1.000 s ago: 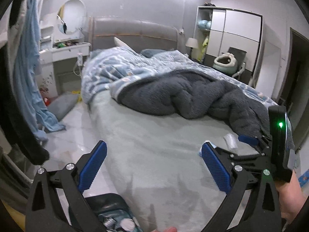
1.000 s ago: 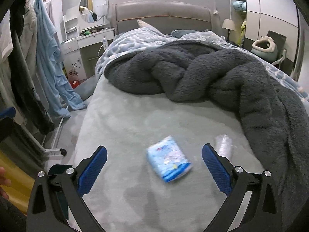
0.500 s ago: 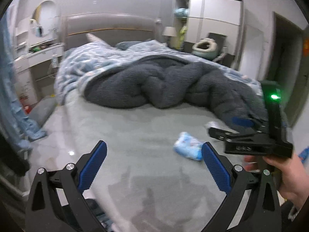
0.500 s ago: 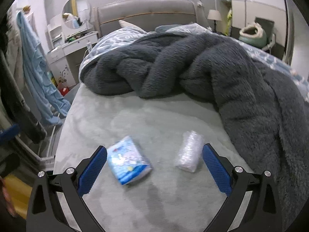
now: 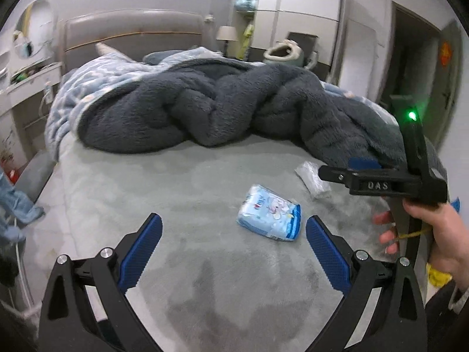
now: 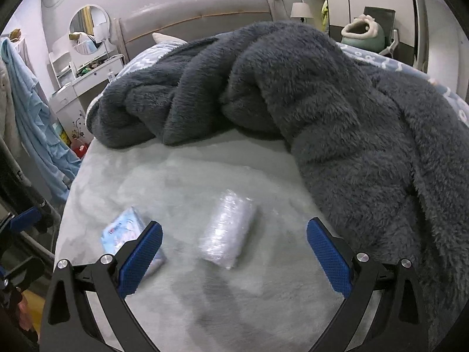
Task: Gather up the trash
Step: 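Grasp the blue wet-wipe pack with left tool while right grasps the bubble wrap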
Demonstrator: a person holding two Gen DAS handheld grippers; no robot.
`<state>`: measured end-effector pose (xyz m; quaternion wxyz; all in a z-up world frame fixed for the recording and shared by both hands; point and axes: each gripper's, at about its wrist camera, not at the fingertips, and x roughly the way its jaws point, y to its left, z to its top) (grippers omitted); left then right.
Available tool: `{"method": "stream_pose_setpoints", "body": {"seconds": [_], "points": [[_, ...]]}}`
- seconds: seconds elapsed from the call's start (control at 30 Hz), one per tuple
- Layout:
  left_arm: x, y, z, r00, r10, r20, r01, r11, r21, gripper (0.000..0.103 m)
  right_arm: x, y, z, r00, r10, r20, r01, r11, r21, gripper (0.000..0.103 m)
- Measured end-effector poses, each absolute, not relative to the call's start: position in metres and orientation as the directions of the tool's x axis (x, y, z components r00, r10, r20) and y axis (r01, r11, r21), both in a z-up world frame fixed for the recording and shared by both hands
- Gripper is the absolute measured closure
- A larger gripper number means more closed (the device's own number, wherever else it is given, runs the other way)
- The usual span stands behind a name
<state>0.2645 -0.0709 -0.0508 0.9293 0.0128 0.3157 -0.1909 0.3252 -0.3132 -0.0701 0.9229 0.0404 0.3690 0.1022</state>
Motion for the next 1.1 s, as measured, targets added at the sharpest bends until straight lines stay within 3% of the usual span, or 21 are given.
{"method": "stream_pose_setpoints", "body": {"seconds": [0.5, 0.6, 0.67, 0.73, 0.83, 0.9, 1.1], "points": [[0.306, -0.098, -0.095, 0.637, -0.444, -0.631, 0.461, 0.875, -0.15, 0.003, 0.353, -0.308, -0.101, 0.644, 0.251, -0.723, -0.168, 0.968, 0.187, 0.005], [0.31, -0.105, -0.098, 0.626, -0.453, -0.635, 0.47, 0.869, -0.157, 0.003, 0.355, -0.303, -0.103, 0.643, 0.254, -0.722, -0.179, 0.967, 0.18, 0.026], [0.311, -0.11, -0.098, 0.622, -0.461, -0.632, 0.482, 0.863, -0.155, 0.003, 0.354, -0.297, -0.101, 0.647, 0.25, -0.721, -0.189, 0.968, 0.165, 0.031], [0.312, -0.114, -0.098, 0.619, -0.465, -0.633, 0.49, 0.858, -0.151, 0.003, 0.354, -0.293, -0.1, 0.648, 0.249, -0.72, -0.202, 0.967, 0.153, 0.047], [0.314, -0.123, -0.101, 0.615, -0.456, -0.644, 0.501, 0.856, -0.128, 0.004, 0.358, -0.283, -0.102, 0.64, 0.243, -0.729, -0.217, 0.967, 0.132, 0.057], [0.313, -0.129, -0.102, 0.612, -0.449, -0.651, 0.514, 0.851, -0.105, 0.004, 0.36, -0.282, -0.103, 0.636, 0.245, -0.732, -0.218, 0.967, 0.134, 0.062], [0.314, -0.141, -0.106, 0.617, -0.407, -0.674, 0.514, 0.857, -0.047, 0.009, 0.35, -0.293, -0.093, 0.641, 0.264, -0.72, -0.231, 0.962, 0.147, 0.063]]}}
